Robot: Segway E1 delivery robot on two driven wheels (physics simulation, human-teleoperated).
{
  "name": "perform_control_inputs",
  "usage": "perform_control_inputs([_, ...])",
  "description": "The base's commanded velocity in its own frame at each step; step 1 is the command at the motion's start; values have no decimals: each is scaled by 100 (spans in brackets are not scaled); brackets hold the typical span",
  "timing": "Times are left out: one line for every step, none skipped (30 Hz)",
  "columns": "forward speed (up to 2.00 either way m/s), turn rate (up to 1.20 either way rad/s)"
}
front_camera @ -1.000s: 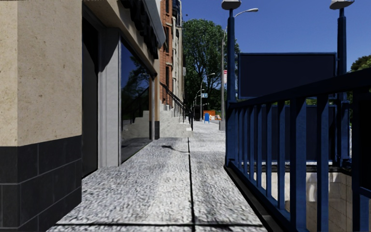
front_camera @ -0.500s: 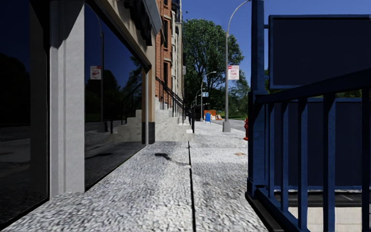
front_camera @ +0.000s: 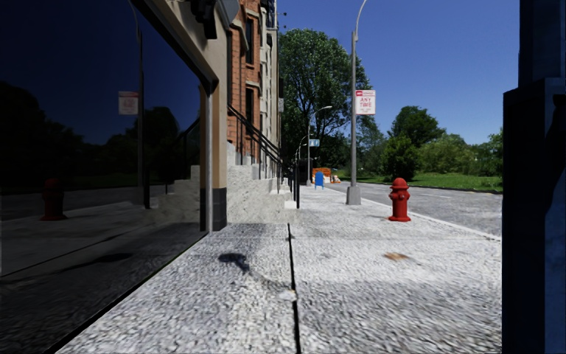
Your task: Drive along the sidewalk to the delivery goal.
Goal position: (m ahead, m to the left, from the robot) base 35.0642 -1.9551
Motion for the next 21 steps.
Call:
perform_control_inputs([200,0])
perform_control_inputs([200,0])
perform_control_inputs([200,0])
perform_control_inputs([200,0])
perform_control_inputs([200,0])
perform_control_inputs([200,0])
perform_control_inputs([195,0])
perform_control_inputs([195,0])
perform_control_inputs([178,-9])
perform_control_inputs([169,-17])
perform_control_inputs([166,-28])
perform_control_inputs([164,-41])
perform_control_inputs([161,-47])
perform_control_inputs([161,-47])
perform_control_inputs([159,-48])
perform_control_inputs([155,-48])
perform_control_inputs([153,-48])
perform_control_inputs([152,-48])
perform_control_inputs([151,-48])
perform_control_inputs([151,-48])
perform_control_inputs([151,-48])
